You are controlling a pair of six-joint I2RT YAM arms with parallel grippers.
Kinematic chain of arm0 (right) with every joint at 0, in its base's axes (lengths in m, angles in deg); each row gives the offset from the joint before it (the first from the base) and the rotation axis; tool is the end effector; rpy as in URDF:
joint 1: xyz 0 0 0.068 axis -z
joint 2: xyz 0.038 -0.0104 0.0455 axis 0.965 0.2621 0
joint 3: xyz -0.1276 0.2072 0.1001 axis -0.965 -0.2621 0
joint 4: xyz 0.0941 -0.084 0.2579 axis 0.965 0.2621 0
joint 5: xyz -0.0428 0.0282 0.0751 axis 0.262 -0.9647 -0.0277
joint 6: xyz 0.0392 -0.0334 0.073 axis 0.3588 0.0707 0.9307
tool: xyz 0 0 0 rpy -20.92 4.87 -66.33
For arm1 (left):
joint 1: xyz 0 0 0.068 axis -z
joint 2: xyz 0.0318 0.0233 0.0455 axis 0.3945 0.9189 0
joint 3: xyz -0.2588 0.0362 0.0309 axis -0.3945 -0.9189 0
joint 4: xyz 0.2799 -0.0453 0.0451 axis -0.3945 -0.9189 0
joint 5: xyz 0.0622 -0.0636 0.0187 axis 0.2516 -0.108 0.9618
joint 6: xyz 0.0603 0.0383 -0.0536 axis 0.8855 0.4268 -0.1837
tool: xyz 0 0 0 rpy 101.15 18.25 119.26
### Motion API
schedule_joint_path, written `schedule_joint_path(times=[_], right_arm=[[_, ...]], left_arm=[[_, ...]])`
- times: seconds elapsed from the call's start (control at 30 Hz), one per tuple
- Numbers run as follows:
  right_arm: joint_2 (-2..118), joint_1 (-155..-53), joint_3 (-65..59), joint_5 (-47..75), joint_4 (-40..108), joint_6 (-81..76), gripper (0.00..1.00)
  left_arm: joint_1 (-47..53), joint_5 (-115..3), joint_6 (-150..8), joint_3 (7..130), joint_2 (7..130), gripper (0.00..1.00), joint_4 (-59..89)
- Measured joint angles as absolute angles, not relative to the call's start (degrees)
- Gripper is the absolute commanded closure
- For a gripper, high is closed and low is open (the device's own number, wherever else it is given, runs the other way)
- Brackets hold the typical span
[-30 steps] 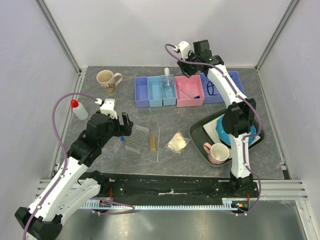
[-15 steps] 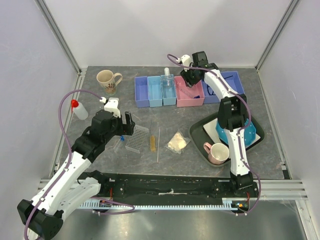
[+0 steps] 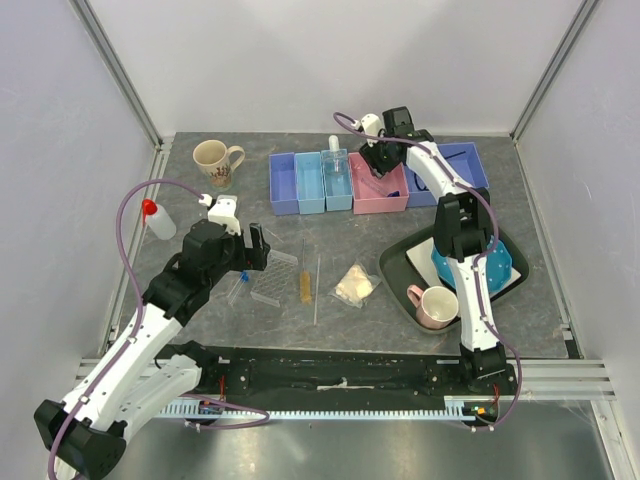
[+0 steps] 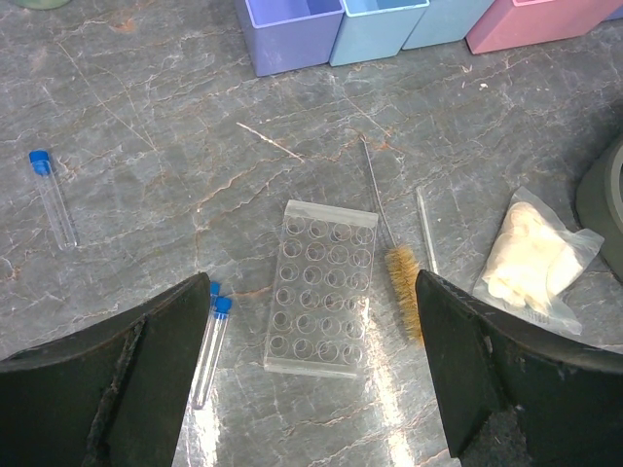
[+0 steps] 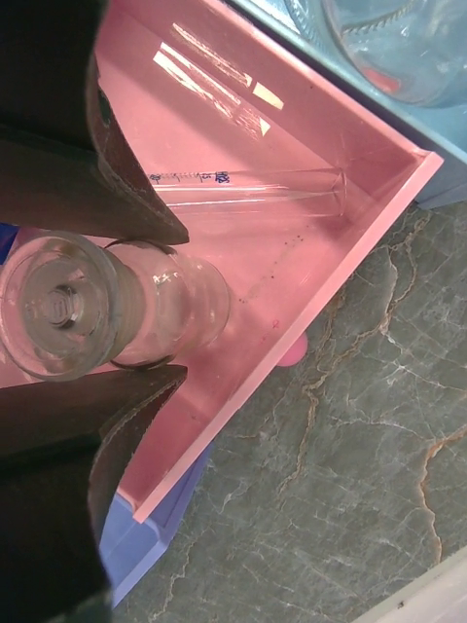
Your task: Organize the chemistry lab equipment
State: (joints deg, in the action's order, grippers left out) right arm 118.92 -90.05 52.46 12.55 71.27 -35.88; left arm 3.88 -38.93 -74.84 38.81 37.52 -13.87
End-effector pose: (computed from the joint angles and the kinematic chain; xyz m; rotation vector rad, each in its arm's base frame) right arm 0.5744 0.1693 0.1597 -0.9327 2.2332 0.0959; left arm 0.2255 -0.1016 0.2701 0.1168 2.0710 -0.2957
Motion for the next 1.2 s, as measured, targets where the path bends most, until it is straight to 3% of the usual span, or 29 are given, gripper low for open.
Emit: schedule_joint_path(times=[0.27, 0.73, 1.0, 1.2], right_arm=[[119.3, -90.0, 52.5, 12.9, 70.4, -35.9, 0.27], [115.2, -90.0, 52.5, 11.7, 70.3, -35.1, 0.20], [109.7, -91.1, 52.5, 5.2, 68.8, -29.9, 0.03], [109.8, -94.4, 52.5, 0.0, 66.3, -22.1, 0.02]], left_arm=[[3.9, -38.9, -74.9, 38.8, 36.5, 0.08, -14.0], [3.9, -39.0, -74.9, 38.8, 34.5, 0.08, -14.4], [3.9, -39.0, -74.9, 38.8, 33.4, 0.08, -14.6], [3.9, -39.0, -74.9, 38.8, 33.4, 0.08, -14.8]])
